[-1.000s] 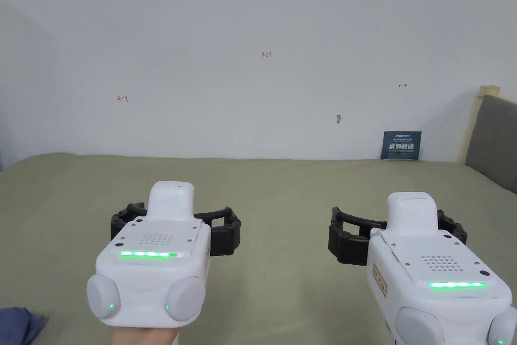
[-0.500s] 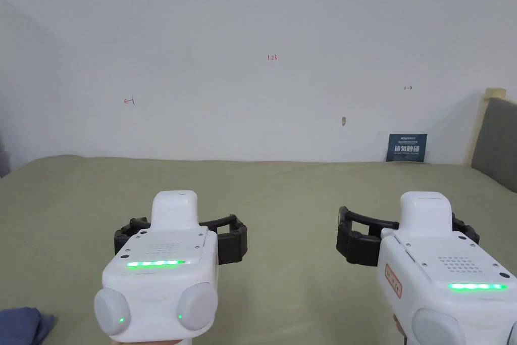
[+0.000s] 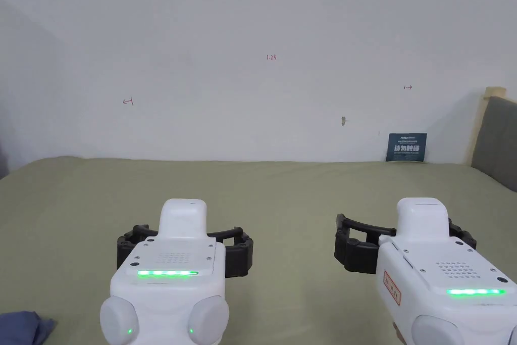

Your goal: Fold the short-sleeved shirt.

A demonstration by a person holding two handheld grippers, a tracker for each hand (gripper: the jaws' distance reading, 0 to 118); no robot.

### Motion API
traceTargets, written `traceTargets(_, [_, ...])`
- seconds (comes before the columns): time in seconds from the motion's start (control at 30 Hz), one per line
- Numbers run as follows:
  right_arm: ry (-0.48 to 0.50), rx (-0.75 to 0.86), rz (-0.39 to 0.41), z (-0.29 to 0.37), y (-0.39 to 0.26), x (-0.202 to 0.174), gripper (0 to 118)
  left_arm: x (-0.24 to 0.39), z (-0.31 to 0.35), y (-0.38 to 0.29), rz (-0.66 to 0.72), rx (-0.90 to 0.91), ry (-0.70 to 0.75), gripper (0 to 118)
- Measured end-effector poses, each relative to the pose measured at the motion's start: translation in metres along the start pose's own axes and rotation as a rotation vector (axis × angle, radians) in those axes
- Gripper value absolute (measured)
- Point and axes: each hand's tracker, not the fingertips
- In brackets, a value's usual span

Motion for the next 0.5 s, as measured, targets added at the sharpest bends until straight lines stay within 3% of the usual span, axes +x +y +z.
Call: traceTargets(0.5, [-0.013,0.01,-0.015,-0.0033,0.0011,0.0006,118,-0.0088,-0.0064,0.0036,-0.007,0.019,-0.03,118])
